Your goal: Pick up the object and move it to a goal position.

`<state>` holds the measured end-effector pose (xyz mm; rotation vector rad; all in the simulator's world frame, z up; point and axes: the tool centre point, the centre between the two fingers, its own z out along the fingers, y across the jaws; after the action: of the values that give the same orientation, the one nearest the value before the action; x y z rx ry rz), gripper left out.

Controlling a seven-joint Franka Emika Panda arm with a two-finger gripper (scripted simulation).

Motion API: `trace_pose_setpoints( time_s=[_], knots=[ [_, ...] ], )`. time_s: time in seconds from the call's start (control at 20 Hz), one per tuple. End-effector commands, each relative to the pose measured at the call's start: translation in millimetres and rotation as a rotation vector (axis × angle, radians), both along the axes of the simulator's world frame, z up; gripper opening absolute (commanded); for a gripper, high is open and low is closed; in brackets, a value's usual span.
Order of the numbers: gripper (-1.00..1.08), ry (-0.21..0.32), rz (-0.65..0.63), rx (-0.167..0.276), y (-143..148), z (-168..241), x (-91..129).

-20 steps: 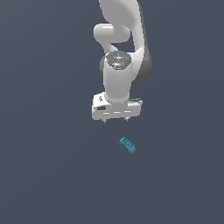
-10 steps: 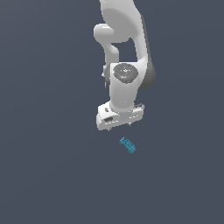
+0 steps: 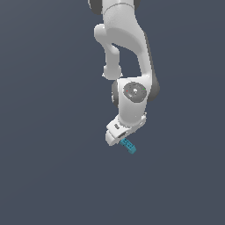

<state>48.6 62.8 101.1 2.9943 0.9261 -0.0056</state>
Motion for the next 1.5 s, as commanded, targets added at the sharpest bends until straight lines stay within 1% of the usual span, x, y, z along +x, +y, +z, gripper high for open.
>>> trace_pose_setpoints(
  time_s=[0.0, 0.2, 0.45, 0.85, 1.25, 1.45],
  knots=[
    [1.0, 0.0, 0.061, 0.002, 6, -9, 5],
    [1.0, 0.0, 0.129, 0.005, 13, -20, 9],
    [1.0, 0.0, 0.176, 0.008, 17, -28, 12],
    [1.0, 0.0, 0.179, 0.008, 18, -34, 12],
    [1.0, 0.0, 0.183, 0.008, 18, -72, 11],
    [1.0, 0.0, 0.183, 0.008, 18, -79, 12]
  ],
)
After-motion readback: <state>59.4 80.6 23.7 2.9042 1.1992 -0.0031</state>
